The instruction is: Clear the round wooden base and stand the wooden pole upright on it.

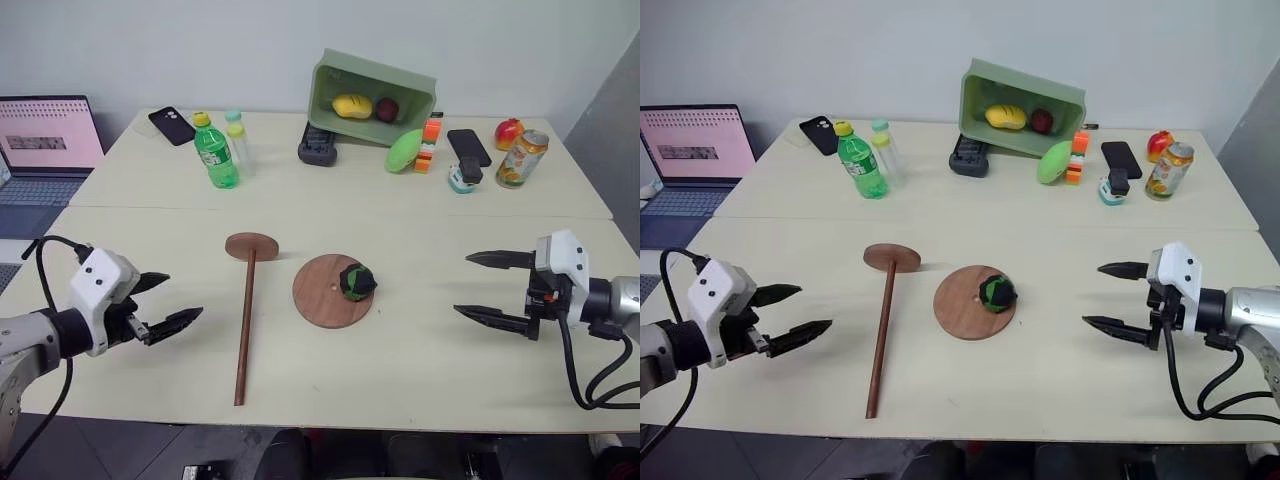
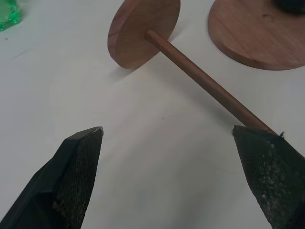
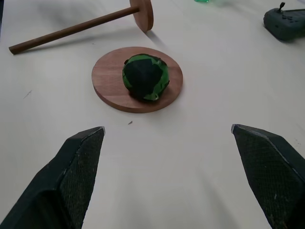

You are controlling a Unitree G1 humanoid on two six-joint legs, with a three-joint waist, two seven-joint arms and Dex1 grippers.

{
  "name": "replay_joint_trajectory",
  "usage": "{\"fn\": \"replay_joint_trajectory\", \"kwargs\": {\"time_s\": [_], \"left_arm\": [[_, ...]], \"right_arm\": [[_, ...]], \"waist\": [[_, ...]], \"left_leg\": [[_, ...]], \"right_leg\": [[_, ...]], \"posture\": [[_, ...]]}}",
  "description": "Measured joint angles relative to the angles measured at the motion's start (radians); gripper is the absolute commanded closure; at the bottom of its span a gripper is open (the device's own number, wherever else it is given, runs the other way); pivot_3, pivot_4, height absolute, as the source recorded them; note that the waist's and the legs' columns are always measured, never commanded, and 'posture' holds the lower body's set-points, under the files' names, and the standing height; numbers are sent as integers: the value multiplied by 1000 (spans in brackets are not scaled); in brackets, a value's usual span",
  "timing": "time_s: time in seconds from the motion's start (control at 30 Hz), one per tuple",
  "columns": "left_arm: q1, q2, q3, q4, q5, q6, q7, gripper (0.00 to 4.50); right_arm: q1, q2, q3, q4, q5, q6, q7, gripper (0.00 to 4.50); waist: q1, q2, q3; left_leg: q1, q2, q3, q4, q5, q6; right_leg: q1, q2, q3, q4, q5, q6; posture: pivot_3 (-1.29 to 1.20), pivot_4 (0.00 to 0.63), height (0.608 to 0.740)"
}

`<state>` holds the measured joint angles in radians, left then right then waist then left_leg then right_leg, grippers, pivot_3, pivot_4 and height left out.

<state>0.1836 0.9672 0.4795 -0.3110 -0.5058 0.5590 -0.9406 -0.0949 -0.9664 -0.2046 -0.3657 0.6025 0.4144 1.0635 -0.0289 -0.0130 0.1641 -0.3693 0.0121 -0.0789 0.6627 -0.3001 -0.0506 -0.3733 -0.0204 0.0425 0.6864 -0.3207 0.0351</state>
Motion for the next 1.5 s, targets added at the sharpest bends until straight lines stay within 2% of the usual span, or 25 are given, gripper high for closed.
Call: {"fn": "replay_joint_trajectory", "kwargs": {"time_s": [0.3,0.43,0.63,0.8,0.87,1.0,1.23,1.5], "left_arm": [[-5,13,1,-13,17,0,-11,0],[-129,10,-12,-101,-47,20,-7,0],[-198,11,-128,-191,-80,40,-16,0],[-298,-25,-282,-243,-86,48,-21,0],[-323,-40,-355,-248,-84,44,-30,0],[-311,-9,-395,-216,-31,1,-74,0],[-287,23,-404,-145,54,-89,-123,0],[-259,22,-404,-140,88,-119,-131,0]], "right_arm": [[-28,15,2,-3,1,32,-5,30],[-68,36,21,-21,12,61,-23,30],[-136,118,81,-53,41,125,-75,30],[-243,212,209,-70,37,174,-120,30],[-295,270,305,-71,1,196,-147,30],[-340,329,409,-38,-69,209,-177,30],[-402,400,507,116,-240,144,-219,30],[-427,443,542,218,-319,111,-211,30]], "waist": [[0,0,0],[5,-1,1],[-3,0,2],[-1,0,2],[-2,0,2],[-2,0,2],[0,1,3],[-3,1,3]], "left_leg": [[0,0,0,0,0,0],[-1,0,-1,1,0,0],[-1,0,0,-1,0,0],[-2,0,-1,0,0,0],[-3,0,-1,0,0,0],[-5,0,-2,0,0,0],[-8,-2,-2,1,0,0],[-12,-1,1,1,0,0]], "right_leg": [[0,0,0,0,0,0],[1,0,0,-1,0,0],[0,0,0,-3,0,0],[0,1,-1,-4,0,0],[-1,1,0,-4,0,0],[-3,1,-2,-3,0,0],[-6,2,-2,-3,0,0],[-14,1,-1,2,0,0]], "posture": [[0,150,740],[0,150,740],[0,150,740],[0,150,740],[0,150,740],[0,150,740],[0,150,740],[0,150,740]]}}
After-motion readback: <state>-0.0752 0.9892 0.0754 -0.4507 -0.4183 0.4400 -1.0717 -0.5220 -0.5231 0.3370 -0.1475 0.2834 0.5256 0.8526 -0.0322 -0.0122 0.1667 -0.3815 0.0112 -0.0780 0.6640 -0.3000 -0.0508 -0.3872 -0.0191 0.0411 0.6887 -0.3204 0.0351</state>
